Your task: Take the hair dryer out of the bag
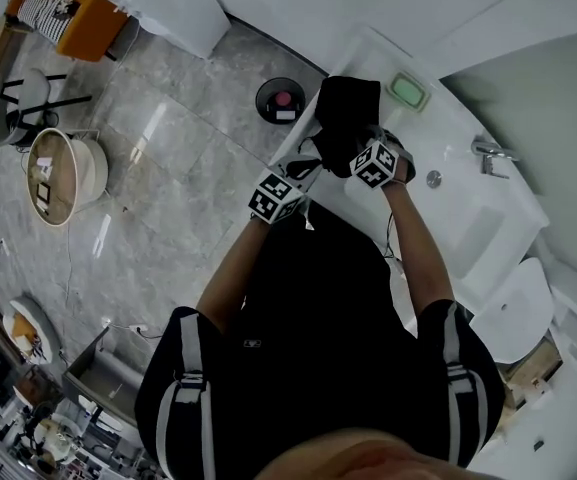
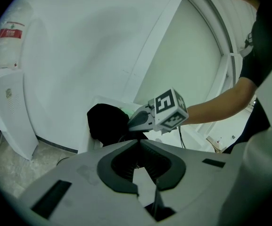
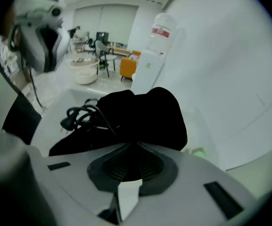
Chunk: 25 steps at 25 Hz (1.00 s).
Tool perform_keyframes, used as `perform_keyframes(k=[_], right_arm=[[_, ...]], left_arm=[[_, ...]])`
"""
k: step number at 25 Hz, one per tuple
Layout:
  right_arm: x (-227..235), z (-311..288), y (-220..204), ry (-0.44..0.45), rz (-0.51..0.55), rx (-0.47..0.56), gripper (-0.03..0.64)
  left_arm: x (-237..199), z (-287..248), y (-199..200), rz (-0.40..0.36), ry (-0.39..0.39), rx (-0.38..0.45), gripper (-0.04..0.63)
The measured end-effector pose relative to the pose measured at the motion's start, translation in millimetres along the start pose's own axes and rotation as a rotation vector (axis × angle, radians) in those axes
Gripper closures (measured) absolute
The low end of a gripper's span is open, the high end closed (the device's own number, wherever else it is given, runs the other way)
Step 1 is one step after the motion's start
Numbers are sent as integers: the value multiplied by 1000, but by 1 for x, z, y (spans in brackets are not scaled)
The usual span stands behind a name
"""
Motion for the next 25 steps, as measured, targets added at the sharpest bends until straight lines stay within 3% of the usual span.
perform_keyframes(k=[4,8,16,21,25], right_arm=[[7,15,11,29,-273,108,535],[8,29,35,66,-425,194,535],[9,50,50,60,-472,257,537],[8,58,57,66,-530,285,537],[6,61,60,63,-528,288,536]], left_arm=[[-1,-6,-4,-29,-21,-30,575],[-2,-17,-1,-60,-47,-28,575],[-6,-42,-9,-64,-76,-55,575],[-13,-53,-9,-25,-87,-31,575],[-13,-74,-11,-58,-117,-48,575]])
Point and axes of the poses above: the fingertips, and each gripper's own axes: z backward along the fingers, x to its right, y out of its top, the point moved 6 cm from there along z, backward along the fingers, and after that the axes turned 14 degrees about x, right-handed, at the moved point
